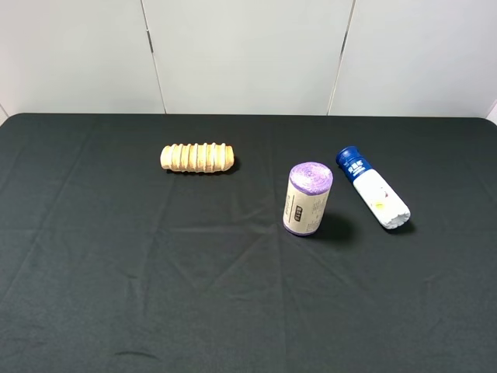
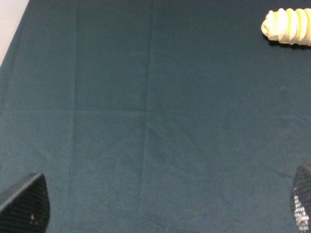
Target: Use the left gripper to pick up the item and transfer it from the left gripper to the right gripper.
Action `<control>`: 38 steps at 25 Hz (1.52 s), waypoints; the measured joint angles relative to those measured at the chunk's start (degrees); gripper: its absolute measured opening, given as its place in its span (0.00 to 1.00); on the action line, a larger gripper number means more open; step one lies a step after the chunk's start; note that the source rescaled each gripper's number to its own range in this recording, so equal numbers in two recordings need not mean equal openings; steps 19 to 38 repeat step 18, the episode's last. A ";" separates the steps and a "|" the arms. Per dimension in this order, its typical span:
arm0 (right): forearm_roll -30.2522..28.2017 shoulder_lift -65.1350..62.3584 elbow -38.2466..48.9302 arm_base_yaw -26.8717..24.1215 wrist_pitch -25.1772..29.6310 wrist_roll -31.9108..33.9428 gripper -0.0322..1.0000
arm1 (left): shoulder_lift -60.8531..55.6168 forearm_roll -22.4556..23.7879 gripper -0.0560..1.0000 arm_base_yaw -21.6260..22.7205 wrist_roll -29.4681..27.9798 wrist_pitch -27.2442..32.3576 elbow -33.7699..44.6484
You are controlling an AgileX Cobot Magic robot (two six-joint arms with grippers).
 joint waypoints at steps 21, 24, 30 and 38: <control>0.00 0.00 0.00 0.00 0.00 0.01 1.00 | 0.00 0.00 1.00 0.00 0.00 0.00 0.00; 0.00 0.00 0.00 0.00 0.00 0.01 1.00 | 0.00 0.00 1.00 0.00 0.00 0.00 0.00; 0.00 0.00 0.00 0.00 0.00 0.01 1.00 | 0.00 0.00 1.00 0.00 0.00 0.00 0.00; 0.00 0.00 0.00 0.00 0.00 0.01 1.00 | 0.00 0.00 1.00 0.00 0.00 0.00 0.00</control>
